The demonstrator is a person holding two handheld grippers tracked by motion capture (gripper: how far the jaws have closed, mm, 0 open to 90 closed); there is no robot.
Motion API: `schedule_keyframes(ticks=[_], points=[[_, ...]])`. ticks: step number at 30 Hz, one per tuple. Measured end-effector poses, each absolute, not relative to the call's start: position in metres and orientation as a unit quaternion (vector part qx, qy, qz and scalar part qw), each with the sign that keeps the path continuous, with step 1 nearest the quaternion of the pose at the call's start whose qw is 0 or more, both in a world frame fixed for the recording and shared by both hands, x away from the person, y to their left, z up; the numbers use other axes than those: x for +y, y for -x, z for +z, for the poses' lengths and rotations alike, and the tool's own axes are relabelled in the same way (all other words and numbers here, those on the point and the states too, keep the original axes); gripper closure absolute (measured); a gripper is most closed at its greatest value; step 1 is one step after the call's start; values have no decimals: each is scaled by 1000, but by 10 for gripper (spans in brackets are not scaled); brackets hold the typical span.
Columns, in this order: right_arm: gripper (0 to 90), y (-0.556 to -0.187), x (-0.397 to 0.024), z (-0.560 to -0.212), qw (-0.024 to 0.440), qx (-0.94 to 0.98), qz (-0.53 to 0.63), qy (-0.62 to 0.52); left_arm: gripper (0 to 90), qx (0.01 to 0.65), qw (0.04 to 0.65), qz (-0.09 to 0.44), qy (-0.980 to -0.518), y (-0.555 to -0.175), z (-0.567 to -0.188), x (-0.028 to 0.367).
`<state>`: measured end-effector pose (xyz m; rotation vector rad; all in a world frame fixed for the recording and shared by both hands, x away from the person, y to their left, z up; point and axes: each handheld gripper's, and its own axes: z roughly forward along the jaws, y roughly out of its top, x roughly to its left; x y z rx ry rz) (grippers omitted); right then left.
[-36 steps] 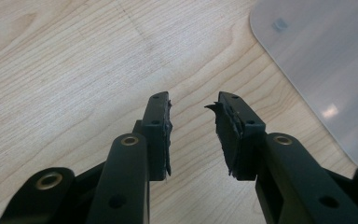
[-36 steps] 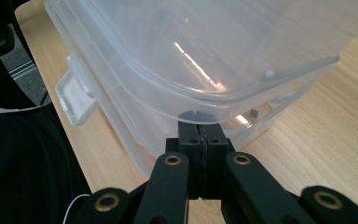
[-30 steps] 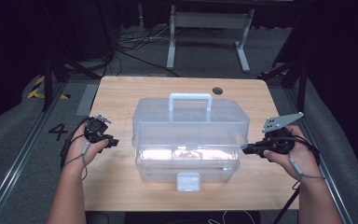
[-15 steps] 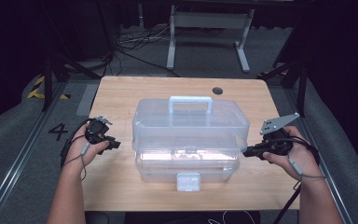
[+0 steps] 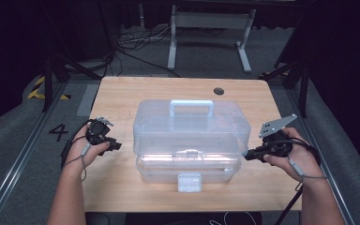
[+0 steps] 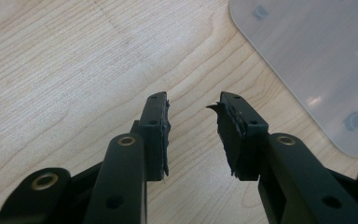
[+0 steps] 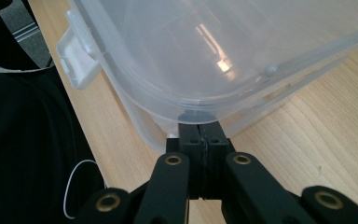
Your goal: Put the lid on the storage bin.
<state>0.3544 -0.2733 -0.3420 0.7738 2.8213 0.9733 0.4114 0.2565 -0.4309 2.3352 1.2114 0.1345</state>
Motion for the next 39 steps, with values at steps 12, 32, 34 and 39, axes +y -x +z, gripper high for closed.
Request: schedule_keyframes(ticks=[12,32,34,39], points=[[900,-355,-271,-346,20,923,296,-243,638,449,244,47,-859,-412,-433,257],[900,-355,-265,-353,8,935,264,-237,635,448,240,43,-860,-413,-434,257],[900,-356,-264,-354,8,936,260,-235,635,448,240,42,-860,-413,-435,257],[900,-356,-263,-356,6,939,252,-234,632,450,241,43,-859,-413,-435,257]])
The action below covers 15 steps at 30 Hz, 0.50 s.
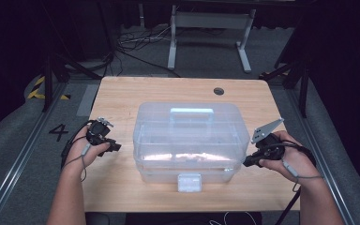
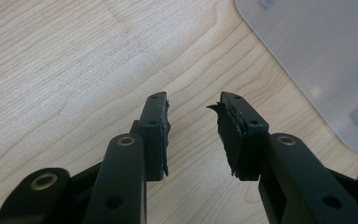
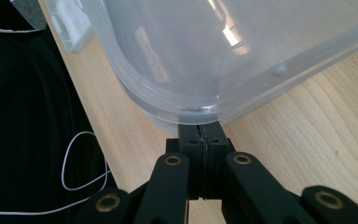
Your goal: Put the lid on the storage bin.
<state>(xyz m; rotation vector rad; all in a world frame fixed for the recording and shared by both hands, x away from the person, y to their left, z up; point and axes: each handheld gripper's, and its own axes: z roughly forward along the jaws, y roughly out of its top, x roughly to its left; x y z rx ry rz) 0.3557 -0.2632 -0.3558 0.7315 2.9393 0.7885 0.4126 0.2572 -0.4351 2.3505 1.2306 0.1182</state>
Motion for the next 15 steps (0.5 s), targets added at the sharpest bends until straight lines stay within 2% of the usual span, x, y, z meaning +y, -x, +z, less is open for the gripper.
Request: schedule_keyframes(ticks=[15], points=[[899,-357,-260,-361,0,945,235,-229,624,451,241,39,-859,-413,-436,258]])
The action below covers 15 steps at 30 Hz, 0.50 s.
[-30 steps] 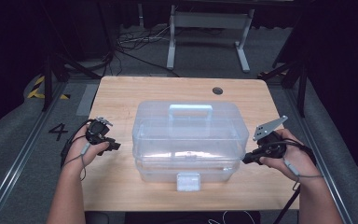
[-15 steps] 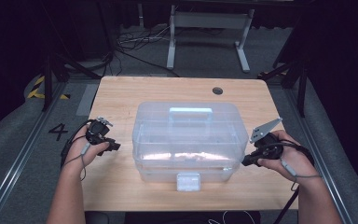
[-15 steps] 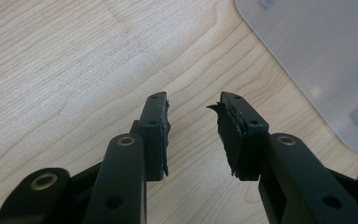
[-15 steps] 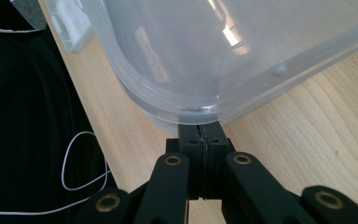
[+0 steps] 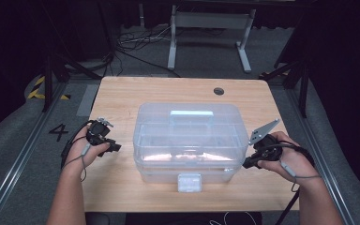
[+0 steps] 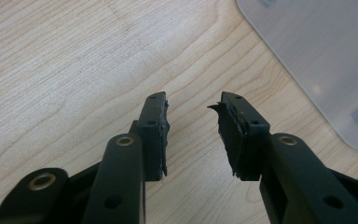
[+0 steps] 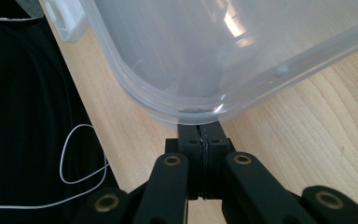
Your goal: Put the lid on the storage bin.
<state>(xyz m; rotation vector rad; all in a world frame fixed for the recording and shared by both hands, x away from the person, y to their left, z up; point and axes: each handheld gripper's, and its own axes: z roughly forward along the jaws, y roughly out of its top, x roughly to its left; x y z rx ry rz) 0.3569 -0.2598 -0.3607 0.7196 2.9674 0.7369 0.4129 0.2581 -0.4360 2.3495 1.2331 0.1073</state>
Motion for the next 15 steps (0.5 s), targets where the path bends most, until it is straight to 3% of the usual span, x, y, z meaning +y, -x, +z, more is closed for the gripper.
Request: schedule_keyframes(ticks=[15], points=[[897,-358,-259,-364,-8,948,225,-226,624,450,237,40,-860,-413,-437,258]])
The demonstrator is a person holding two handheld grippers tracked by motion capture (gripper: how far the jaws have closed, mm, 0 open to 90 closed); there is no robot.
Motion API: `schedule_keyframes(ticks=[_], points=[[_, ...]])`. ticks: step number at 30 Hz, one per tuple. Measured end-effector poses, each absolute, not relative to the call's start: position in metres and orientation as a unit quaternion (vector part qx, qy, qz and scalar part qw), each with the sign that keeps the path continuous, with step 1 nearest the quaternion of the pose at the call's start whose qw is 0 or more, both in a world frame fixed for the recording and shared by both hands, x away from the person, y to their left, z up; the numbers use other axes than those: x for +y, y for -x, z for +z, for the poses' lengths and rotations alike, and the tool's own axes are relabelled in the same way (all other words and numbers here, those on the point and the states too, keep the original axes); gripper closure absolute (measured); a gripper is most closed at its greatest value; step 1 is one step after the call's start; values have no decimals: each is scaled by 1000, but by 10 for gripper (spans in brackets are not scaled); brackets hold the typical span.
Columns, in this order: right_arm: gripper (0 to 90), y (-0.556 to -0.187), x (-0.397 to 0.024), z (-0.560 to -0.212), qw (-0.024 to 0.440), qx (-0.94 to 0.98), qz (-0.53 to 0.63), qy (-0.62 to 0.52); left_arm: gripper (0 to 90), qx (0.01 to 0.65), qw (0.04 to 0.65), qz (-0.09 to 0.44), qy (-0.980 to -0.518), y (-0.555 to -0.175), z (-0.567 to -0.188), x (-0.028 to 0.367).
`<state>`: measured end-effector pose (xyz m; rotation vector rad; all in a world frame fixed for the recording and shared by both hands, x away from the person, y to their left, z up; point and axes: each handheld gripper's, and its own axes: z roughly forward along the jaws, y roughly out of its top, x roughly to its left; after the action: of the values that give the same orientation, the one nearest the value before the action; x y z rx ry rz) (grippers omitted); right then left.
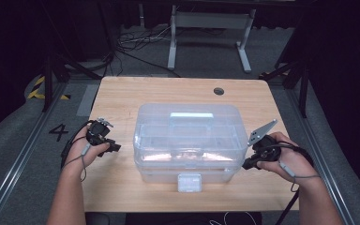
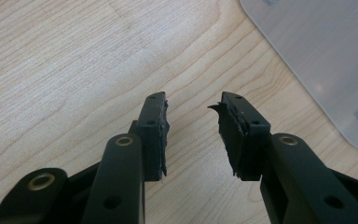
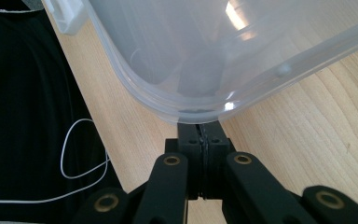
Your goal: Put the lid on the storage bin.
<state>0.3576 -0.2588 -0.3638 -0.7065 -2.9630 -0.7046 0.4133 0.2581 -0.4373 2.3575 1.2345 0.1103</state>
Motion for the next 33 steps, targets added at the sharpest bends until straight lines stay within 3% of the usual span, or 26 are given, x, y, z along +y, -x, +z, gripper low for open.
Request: schedule_keyframes(ticks=[33], points=[[876,-356,-260,-368,21,-953,-205,223,622,449,233,37,-862,-416,-438,257]])
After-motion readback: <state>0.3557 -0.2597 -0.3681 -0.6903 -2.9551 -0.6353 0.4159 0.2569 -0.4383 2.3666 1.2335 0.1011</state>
